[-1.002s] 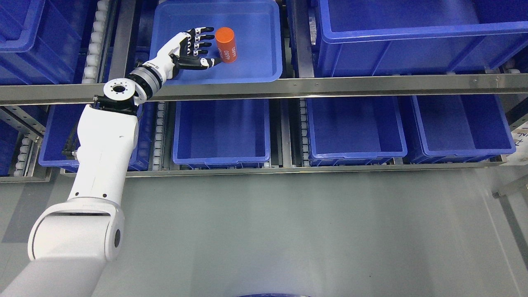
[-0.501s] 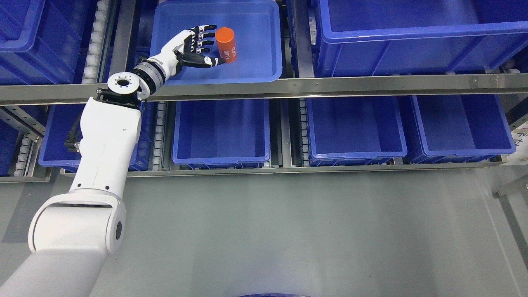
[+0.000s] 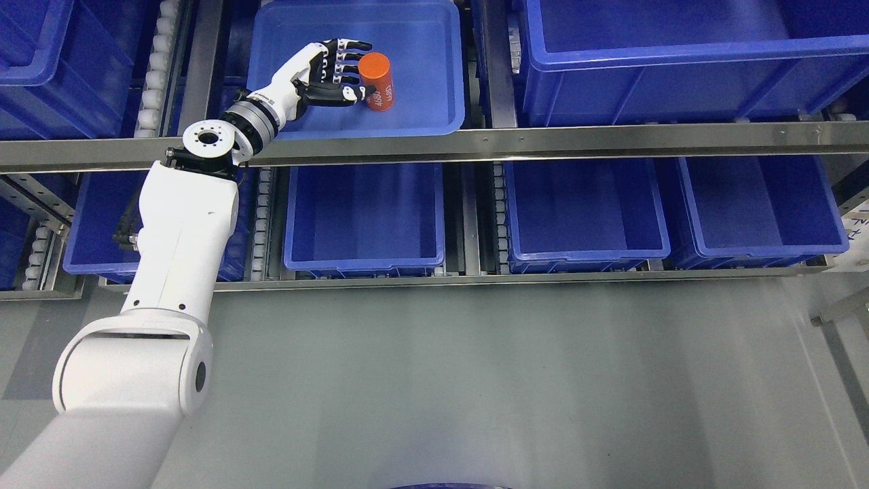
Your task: Grab orange capacitor from left shelf to right desk
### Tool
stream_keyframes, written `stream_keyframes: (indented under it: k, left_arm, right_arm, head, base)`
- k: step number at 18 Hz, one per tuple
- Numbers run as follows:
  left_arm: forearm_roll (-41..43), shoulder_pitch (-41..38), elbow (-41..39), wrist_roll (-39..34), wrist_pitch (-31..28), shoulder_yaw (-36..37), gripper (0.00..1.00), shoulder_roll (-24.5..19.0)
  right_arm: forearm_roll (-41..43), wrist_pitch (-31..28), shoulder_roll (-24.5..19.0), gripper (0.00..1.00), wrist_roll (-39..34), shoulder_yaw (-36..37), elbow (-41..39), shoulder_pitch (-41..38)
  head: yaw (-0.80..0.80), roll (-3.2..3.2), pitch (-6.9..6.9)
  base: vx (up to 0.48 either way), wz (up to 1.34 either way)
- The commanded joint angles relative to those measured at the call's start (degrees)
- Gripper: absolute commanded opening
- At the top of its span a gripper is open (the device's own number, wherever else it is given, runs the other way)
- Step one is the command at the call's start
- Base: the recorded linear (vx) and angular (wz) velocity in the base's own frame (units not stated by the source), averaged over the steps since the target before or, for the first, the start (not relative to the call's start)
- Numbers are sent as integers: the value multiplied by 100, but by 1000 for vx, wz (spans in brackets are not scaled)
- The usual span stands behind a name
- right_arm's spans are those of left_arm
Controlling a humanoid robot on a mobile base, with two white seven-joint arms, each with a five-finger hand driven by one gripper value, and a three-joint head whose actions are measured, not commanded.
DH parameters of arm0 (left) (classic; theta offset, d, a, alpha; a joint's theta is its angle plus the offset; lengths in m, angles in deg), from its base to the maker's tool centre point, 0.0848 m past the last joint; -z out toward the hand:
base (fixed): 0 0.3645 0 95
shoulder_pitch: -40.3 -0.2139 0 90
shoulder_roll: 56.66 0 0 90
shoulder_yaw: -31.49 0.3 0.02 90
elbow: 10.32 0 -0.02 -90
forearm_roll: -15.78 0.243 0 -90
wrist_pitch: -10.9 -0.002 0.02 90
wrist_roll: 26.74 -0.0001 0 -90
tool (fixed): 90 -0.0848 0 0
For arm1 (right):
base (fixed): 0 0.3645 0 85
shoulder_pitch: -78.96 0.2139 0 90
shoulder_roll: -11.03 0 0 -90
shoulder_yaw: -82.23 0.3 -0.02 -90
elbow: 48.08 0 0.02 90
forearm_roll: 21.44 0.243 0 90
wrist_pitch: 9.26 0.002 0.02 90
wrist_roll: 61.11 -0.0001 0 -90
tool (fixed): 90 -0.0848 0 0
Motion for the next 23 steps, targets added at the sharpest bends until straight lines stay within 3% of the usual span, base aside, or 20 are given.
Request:
stream_keyframes:
  k: [1, 6, 9, 11, 17, 19, 23]
  left_arm:
    - [-4, -13, 94, 0, 96, -263, 40, 29]
    - [4, -57, 94, 0, 219, -236, 39, 47]
    - [75, -49, 121, -9, 202, 114, 64, 91]
    - [75, -31, 129, -9, 184, 326, 69, 91]
    - [75, 56, 305, -9, 184, 344, 69, 170]
    - [66, 92, 402, -18, 184, 283, 63, 135]
    - [48, 92, 402, -9, 272, -199, 21, 91]
  right_arm:
    - [-26, -1, 100, 100, 3, 70, -100, -114]
    - [-26, -10, 100, 100, 3, 70, -100, -114]
    - [-26, -1, 100, 100, 3, 70, -100, -114]
    - [-26, -1, 100, 100, 3, 70, -100, -114]
    - [-26, -1, 100, 100, 3, 70, -100, -114]
    - [-26, -1, 100, 100, 3, 70, -100, -114]
    - [-26, -1, 100, 100, 3, 70, -100, -114]
  head:
    - [0, 0, 0]
    - [0, 0, 0]
    - [0, 0, 0]
    - [0, 0, 0]
    - [0, 0, 0]
    - [0, 0, 0]
    - [0, 0, 0]
  base:
    - [0, 0]
    - [5, 1]
    - [0, 0]
    - [0, 0]
    - [21, -1]
    - [23, -10]
    - [11, -9]
